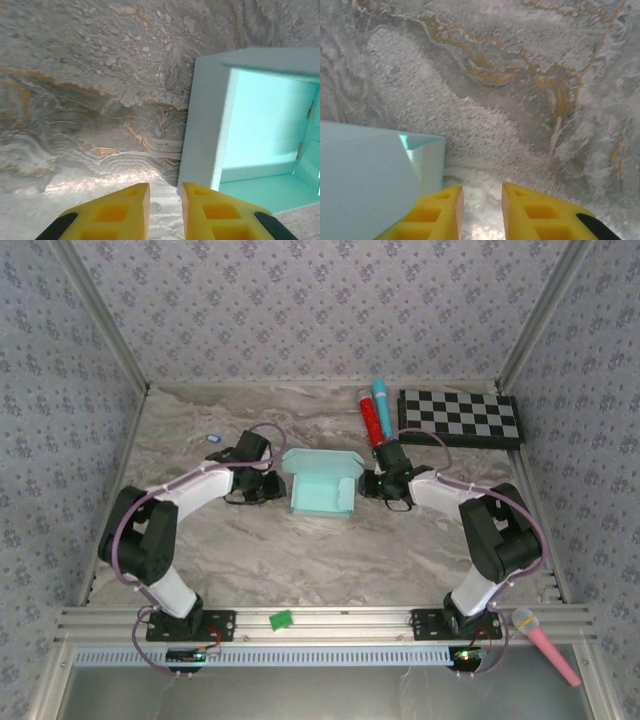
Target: Fold the paper box
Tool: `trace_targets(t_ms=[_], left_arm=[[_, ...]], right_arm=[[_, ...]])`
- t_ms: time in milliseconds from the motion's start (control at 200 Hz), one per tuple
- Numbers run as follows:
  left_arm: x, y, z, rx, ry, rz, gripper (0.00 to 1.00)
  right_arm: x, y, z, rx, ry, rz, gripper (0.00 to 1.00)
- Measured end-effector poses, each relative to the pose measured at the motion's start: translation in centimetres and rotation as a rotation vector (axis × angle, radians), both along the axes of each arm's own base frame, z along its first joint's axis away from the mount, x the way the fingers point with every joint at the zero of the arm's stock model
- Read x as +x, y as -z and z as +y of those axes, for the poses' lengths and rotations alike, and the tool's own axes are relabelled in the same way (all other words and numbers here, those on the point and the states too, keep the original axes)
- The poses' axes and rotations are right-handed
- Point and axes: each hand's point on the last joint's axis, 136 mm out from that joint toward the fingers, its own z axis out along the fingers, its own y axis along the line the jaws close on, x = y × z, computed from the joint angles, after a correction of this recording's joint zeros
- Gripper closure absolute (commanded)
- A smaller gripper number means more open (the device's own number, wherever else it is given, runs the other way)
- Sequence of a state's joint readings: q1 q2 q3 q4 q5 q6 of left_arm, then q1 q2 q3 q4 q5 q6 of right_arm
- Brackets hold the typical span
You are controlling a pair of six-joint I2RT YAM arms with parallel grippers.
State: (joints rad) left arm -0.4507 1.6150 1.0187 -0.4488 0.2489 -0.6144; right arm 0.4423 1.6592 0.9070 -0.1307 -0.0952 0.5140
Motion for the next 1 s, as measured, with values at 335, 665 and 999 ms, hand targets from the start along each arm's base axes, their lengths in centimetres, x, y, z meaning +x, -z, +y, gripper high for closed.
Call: trace_targets(t_ms=[335,665,999], left_arm=[[-0.4,-1.4,2.8,0.064,0.019,-0.110,0.47],[-0.6,-1.5,2.5,0.041,0.233,-0.313,0.44],[1.6,-3.7,-0.2,-0.017,0.425,-0.564,0.45]], right_arm=[[2.4,-0.3,-0.1,0.007,-0.035,0.000,0.72],[3.2,-0.2,0.6,0.009,-0.066,0.018,0.71],[3.1,0.1,0.5,0.006,-0.067,0.033,0.71]])
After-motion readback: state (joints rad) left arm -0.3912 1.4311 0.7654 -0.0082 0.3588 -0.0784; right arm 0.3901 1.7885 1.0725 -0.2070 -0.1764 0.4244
